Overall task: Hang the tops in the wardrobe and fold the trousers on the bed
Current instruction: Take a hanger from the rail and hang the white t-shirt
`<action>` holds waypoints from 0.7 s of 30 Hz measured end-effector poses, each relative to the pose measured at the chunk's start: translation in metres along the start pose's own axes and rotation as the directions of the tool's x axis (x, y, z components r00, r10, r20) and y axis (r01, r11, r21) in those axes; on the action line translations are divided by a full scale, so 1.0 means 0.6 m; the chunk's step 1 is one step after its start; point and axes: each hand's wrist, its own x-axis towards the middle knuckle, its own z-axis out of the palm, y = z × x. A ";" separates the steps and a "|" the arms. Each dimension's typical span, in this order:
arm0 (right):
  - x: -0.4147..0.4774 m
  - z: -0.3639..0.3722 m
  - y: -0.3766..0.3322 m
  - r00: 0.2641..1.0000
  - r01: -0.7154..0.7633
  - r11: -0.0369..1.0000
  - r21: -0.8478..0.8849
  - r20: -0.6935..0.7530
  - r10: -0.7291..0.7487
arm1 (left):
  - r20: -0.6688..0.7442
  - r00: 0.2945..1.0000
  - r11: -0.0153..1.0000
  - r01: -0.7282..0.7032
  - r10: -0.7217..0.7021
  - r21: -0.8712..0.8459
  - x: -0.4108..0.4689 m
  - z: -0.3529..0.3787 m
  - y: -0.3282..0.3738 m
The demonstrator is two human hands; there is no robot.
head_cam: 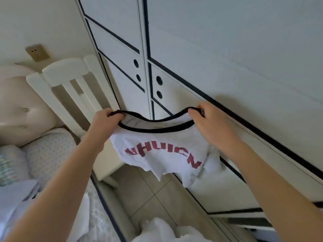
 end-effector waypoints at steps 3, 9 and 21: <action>-0.068 -0.040 0.064 0.997 -0.083 0.996 0.038 0.009 0.083 | 0.049 0.979 0.949 -0.203 0.197 0.241 -0.055 0.067 -0.007; -0.184 -0.111 0.138 0.971 -0.235 0.972 0.007 -0.042 0.235 | 0.264 0.902 0.797 -0.427 0.341 0.427 -0.128 0.192 -0.004; -0.402 -0.188 0.206 0.751 -0.637 0.771 0.021 -0.211 0.626 | 0.800 0.598 0.996 0.088 -0.048 -0.006 -0.228 0.340 0.005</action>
